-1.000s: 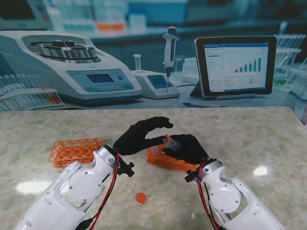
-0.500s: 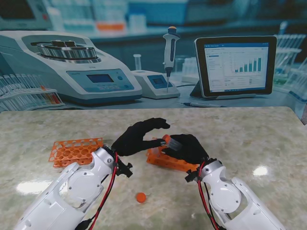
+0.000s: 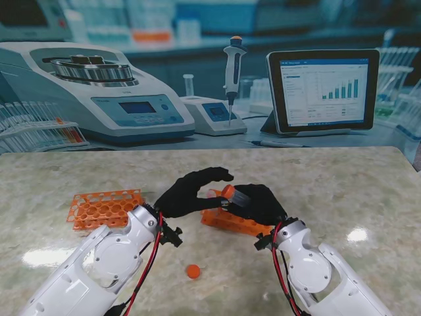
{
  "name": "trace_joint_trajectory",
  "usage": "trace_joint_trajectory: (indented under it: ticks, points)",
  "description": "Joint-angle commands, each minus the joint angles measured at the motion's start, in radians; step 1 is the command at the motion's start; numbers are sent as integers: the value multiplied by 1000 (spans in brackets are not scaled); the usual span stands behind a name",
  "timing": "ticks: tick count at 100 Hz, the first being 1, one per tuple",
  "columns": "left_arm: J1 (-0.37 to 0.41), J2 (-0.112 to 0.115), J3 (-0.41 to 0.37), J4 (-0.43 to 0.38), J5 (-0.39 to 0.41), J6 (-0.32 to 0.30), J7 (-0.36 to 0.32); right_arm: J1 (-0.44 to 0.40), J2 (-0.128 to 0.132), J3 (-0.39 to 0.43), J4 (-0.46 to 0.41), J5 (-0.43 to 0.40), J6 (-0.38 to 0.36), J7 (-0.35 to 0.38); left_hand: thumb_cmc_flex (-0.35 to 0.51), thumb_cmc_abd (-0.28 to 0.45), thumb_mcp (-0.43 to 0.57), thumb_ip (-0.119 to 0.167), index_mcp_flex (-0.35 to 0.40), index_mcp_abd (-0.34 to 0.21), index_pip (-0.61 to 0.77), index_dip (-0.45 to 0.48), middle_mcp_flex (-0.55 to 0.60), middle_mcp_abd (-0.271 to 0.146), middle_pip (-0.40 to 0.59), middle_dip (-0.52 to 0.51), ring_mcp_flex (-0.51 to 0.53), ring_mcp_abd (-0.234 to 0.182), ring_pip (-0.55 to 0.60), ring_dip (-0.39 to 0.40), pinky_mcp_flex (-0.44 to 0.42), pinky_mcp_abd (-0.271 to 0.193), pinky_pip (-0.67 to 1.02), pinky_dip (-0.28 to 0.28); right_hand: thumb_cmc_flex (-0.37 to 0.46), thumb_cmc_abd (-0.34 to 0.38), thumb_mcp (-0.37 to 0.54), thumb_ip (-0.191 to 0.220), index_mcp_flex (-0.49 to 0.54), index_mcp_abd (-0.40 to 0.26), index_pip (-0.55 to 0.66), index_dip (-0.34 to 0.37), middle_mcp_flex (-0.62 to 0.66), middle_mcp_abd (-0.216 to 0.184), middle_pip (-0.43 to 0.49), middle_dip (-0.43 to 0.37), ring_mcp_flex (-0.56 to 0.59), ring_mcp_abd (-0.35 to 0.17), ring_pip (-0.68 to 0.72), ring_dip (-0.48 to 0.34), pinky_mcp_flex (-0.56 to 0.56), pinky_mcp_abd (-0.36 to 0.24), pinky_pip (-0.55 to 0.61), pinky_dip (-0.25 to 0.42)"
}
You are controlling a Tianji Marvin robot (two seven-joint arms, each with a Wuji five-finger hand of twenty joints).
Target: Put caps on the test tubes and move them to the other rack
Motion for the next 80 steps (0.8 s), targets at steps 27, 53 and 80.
trace_joint_trajectory:
  ticks: [27,53,80]
  points:
    - [-14,-3,22,22,-14,21,-3,-9,-3,0,-8,-1,-1,3,-19,-16,51,14,12,18,-24,10,-25,9,-19,-19,-16,-33,-8,-14,0,-20,-28,-7,4,14,-12,-19,-4,-39,15,20,-3,-6,14,-7,21,-33,34,12,19,2,39,4]
    - [-26,-6,38,32,-25,26,2,-11,-3,1,-9,-2,0,2,-11,19,85,9,26,9,18,41,-13,8,-15,-17,-6,-35,-4,-12,6,-21,-18,-3,5,15,-12,-19,-3,-39,15,20,-3,-7,14,-7,21,-33,35,12,19,2,40,4]
    - [-26,-10,40,35,-28,28,13,-9,-3,-1,-8,-2,0,3,32,52,99,3,30,-12,132,122,8,-3,-4,-11,12,-38,5,-6,12,-21,3,1,4,16,-13,-19,-4,-39,15,20,-4,-7,14,-6,21,-33,35,12,19,2,40,4]
